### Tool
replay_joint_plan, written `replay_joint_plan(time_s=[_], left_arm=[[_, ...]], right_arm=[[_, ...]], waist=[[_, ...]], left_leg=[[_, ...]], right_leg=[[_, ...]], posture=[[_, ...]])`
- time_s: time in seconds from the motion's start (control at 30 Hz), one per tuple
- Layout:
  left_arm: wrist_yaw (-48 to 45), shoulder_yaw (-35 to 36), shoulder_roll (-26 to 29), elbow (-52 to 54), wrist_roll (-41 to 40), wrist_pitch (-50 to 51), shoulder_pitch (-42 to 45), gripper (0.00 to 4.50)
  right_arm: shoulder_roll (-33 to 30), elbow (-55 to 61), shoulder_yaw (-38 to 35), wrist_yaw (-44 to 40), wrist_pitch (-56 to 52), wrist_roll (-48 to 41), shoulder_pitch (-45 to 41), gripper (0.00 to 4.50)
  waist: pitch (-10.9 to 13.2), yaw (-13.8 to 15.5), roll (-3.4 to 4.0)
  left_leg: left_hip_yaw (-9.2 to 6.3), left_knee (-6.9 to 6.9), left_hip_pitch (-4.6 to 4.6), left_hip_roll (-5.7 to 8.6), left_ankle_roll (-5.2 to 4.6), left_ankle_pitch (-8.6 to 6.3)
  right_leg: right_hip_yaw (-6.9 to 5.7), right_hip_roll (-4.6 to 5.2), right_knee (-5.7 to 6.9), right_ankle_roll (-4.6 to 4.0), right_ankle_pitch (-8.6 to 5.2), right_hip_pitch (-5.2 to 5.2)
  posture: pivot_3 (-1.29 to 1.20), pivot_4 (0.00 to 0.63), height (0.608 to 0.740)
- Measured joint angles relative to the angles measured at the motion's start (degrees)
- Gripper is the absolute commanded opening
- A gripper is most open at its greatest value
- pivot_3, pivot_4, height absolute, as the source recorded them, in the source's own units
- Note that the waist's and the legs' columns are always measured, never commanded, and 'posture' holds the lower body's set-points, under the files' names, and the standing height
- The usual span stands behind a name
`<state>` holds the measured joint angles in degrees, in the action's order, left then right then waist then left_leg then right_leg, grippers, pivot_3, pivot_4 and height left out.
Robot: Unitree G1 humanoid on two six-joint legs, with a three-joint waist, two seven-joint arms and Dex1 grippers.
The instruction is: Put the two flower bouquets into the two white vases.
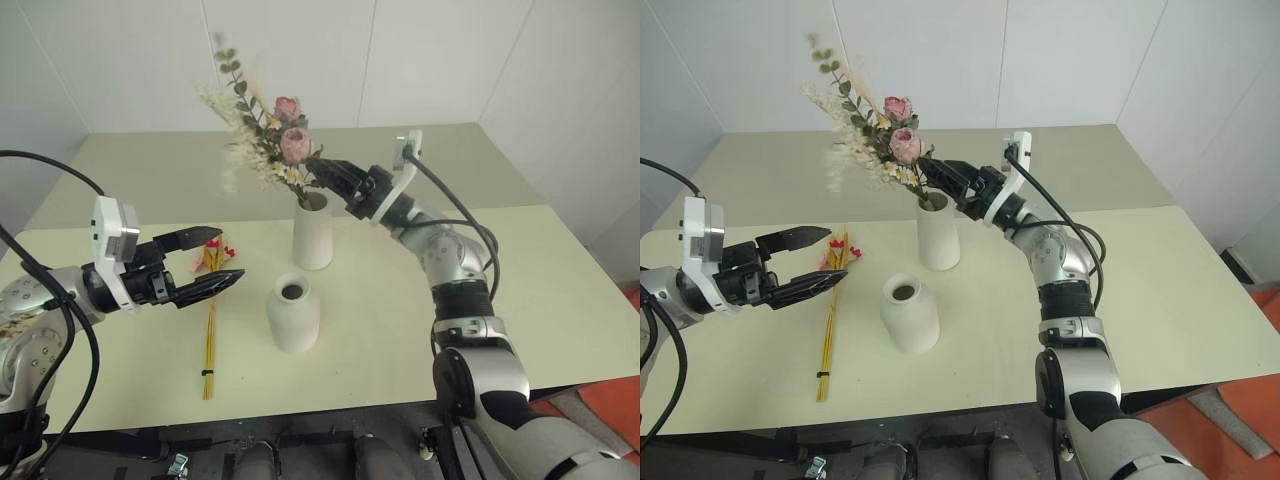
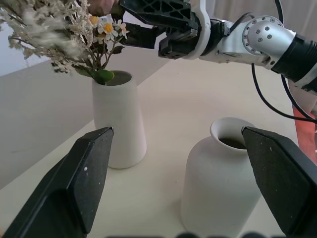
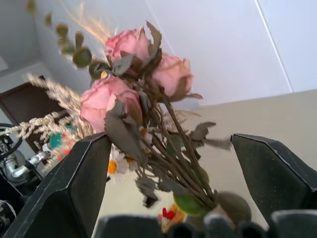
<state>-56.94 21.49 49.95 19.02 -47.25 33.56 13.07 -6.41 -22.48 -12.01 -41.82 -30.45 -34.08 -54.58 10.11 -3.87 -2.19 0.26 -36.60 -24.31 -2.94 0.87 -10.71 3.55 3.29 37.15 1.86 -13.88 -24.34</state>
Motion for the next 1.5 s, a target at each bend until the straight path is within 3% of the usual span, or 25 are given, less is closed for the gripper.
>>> replay_joint_plan(time_s=[0.2, 0.37, 0.6, 0.77, 0.93, 1.1, 1.23, 1.5], left_arm=[[0.87, -0.07, 0.27, 0.2, 1.01, 0.3, -0.78, 4.5], [4.83, -1.26, 3.68, 0.26, 4.7, 4.04, -1.69, 4.5], [9.72, -7.08, 9.02, 0.19, 6.39, 16.8, 2.52, 4.5], [12.61, -12.85, 12.5, -1.4, 6.39, 29.83, 8.5, 4.5], [19.61, -20.58, 7.97, -6.65, 8.03, 45.95, 20.56, 4.5], [25.23, -24.03, 1.92, -8.63, 10.19, 55.75, 21.42, 4.5], [29.46, -24.5, -1.93, -8.57, 12.2, 58.27, 22.77, 3.6], [33.73, -23.6, -5.01, -10.26, 15.81, 58.17, 23.37, 0.97]], right_arm=[[-5.21, 10.55, 0.23, 1.4, -4.56, -1.06, 8.71, 4.48], [-16.7, 22.32, 2.32, -4.91, -6.7, -1.2, 16.85, 4.48], [-29.63, 33.82, 2.98, -15.39, -6.95, -3.22, 21.79, 4.48], [-34.72, 35.89, 2.85, -20.25, -5.94, -3.23, 23.82, 4.48], [-37.84, 36.59, 2.4, -24.18, -4.82, -3.9, 23.35, 4.48], [-38.89, 36.42, 2.0, -24.46, -4.61, -4.54, 22.89, 4.48], [-39.33, 36.66, 1.66, -24.32, -4.61, -5.58, 22.8, 4.5], [-40.36, 38.27, 1.23, -23.91, -4.66, -7.76, 23.96, 4.5]], waist=[[0.0, 0.55, 0.0], [0.02, 1.34, 0.03], [0.03, 1.37, 0.02], [0.04, 1.47, 0.0], [0.05, 1.66, -0.02], [0.06, 1.49, -0.05], [0.05, 1.74, -0.03], [0.01, 2.74, 0.05]], left_leg=[[0.01, 0.0, 0.01, 0.02, 0.0, 0.0], [0.02, 0.0, 0.03, 0.01, 0.0, 0.0], [0.01, -0.01, 0.1, 0.01, 0.0, 0.0], [0.01, -0.02, 0.07, 0.05, 0.0, 0.0], [-0.01, -0.1, 0.08, 0.09, 0.0, 0.0], [-0.03, -0.1, 0.01, 0.09, 0.0, 0.0], [-0.04, -0.13, 0.15, 0.13, 0.0, 0.0], [-0.04, -0.14, 0.2, 0.13, 0.0, 0.0]], right_leg=[[0.0, 0.03, -0.02, 0.0, 0.0, 0.03], [0.01, 0.0, -0.05, 0.03, -0.03, 0.03], [0.03, -0.03, -0.06, 0.05, -0.04, 0.08], [0.04, -0.01, -0.07, 0.13, -0.08, 0.08], [0.04, 0.0, -0.06, 0.51, -0.31, 0.16], [0.07, -0.01, -0.02, 0.15, -0.09, 0.06], [0.06, 0.02, -0.02, 0.13, -0.08, 0.23], [0.06, 0.02, -0.02, 0.12, -0.07, 0.28]], posture=[[0.0, 0.15, 0.74], [0.0, 0.15, 0.74], [0.0, 0.15, 0.74], [0.0, 0.15, 0.74], [0.0, 0.15, 0.74], [0.0, 0.15, 0.74], [0.0, 0.15, 0.74], [0.0, 0.15, 0.74]])
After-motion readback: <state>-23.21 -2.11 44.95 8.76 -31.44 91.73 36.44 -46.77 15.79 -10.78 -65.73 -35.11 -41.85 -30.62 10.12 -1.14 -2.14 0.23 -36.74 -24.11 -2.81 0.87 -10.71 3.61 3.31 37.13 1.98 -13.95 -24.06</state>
